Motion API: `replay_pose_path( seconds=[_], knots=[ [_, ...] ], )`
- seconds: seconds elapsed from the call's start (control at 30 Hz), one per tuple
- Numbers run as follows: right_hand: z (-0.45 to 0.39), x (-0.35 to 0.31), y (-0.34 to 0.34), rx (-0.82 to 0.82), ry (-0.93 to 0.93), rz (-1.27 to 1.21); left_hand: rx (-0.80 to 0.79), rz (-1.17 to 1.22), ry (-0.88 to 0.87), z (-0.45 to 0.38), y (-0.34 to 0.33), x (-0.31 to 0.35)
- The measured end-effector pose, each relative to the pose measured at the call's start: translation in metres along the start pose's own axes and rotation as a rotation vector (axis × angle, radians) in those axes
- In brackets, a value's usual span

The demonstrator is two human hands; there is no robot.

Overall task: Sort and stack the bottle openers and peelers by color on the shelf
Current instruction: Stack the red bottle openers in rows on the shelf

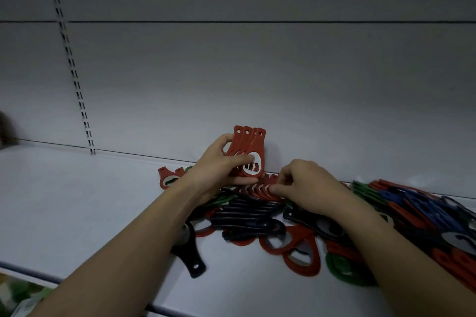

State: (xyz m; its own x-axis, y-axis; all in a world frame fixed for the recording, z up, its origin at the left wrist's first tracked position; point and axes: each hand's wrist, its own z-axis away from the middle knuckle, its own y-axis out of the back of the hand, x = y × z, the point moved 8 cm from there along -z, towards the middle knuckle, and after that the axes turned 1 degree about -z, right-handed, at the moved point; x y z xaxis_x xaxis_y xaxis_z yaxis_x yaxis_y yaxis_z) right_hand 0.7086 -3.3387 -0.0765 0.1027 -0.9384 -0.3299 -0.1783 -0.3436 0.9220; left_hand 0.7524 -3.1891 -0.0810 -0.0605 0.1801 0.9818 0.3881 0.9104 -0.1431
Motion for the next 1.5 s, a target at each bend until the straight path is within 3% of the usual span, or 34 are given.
replay_pose_path(
  seconds=[0.23,0.37,0.5,0.67,0.9,1.17,1.33,1.5],
  knots=[
    [0.001,-0.001,-0.009,-0.041,-0.038,-0.101,-0.004,-0.014,-0.020,0.001,0.000,0.001],
    [0.002,0.002,-0.002,-0.009,-0.078,-0.341,0.014,0.016,-0.008,0.001,0.002,0.000],
    [0.002,0.001,0.014,0.129,-0.074,-0.592,0.016,0.053,0.016,0.001,0.004,0.000],
    [0.006,-0.016,0.031,0.315,0.111,-0.442,-0.001,0.061,0.031,0.000,0.001,-0.003],
    [0.004,-0.020,0.022,0.283,0.102,-0.398,-0.005,0.144,0.058,0.002,0.000,-0.001],
    [0.010,-0.037,0.022,0.299,0.222,-0.375,-0.079,0.124,0.044,0.003,-0.006,0.000],
    [0.010,-0.019,0.031,0.407,0.048,-0.686,-0.047,0.129,0.016,0.003,-0.004,0.004],
    [0.005,-0.008,0.011,0.189,-0.093,-0.977,-0.112,0.126,0.058,0.005,-0.012,0.002]
  ],
)
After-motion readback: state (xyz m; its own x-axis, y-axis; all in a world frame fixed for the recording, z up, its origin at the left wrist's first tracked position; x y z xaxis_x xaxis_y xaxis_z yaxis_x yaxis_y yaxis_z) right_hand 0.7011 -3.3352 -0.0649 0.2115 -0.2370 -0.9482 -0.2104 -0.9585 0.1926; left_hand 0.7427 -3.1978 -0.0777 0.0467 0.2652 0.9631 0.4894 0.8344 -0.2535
